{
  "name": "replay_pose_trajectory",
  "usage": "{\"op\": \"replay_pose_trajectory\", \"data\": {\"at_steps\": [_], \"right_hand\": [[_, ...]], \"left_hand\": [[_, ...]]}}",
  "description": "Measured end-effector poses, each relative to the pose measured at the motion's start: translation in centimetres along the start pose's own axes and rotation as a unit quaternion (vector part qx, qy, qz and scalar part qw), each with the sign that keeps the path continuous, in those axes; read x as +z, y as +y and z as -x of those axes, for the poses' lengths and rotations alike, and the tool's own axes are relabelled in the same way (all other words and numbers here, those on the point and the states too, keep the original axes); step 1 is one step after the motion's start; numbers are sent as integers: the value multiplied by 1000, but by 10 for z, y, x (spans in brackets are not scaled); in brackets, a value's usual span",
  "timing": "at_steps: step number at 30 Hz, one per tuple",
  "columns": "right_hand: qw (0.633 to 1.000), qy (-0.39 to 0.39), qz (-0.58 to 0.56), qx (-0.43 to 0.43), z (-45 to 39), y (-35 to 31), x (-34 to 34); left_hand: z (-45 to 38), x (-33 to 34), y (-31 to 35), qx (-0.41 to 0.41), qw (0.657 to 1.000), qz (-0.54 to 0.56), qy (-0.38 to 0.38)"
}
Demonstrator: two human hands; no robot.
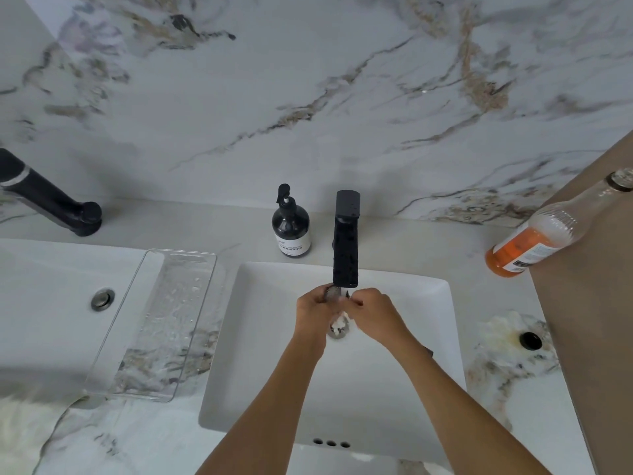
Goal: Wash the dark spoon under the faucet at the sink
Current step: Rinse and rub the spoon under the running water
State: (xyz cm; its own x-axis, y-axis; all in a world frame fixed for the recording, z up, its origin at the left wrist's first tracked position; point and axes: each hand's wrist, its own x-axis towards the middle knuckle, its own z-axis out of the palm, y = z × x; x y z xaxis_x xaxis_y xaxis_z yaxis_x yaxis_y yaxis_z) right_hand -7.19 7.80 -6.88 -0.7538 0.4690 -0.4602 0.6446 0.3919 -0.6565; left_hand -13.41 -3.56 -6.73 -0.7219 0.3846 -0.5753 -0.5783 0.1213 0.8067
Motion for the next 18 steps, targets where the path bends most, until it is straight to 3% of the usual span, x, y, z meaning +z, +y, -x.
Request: {"op": "replay_pose_trajectory", "data": {"at_steps": [3, 8, 14, 18], "right_hand": [[1000, 20, 2, 15, -2, -8, 5], [998, -20, -56, -22, -2, -16, 5], [988, -102, -115, 1, 5, -12, -7], [986, -48, -157, 20, 6, -11, 1]], "left_hand": [[6, 1, 1, 7, 995, 79, -61], [4, -15, -5, 5, 980, 168, -104], [3, -23, -12, 21, 990, 91, -106], [1, -23, -15, 23, 993, 61, -98]]}}
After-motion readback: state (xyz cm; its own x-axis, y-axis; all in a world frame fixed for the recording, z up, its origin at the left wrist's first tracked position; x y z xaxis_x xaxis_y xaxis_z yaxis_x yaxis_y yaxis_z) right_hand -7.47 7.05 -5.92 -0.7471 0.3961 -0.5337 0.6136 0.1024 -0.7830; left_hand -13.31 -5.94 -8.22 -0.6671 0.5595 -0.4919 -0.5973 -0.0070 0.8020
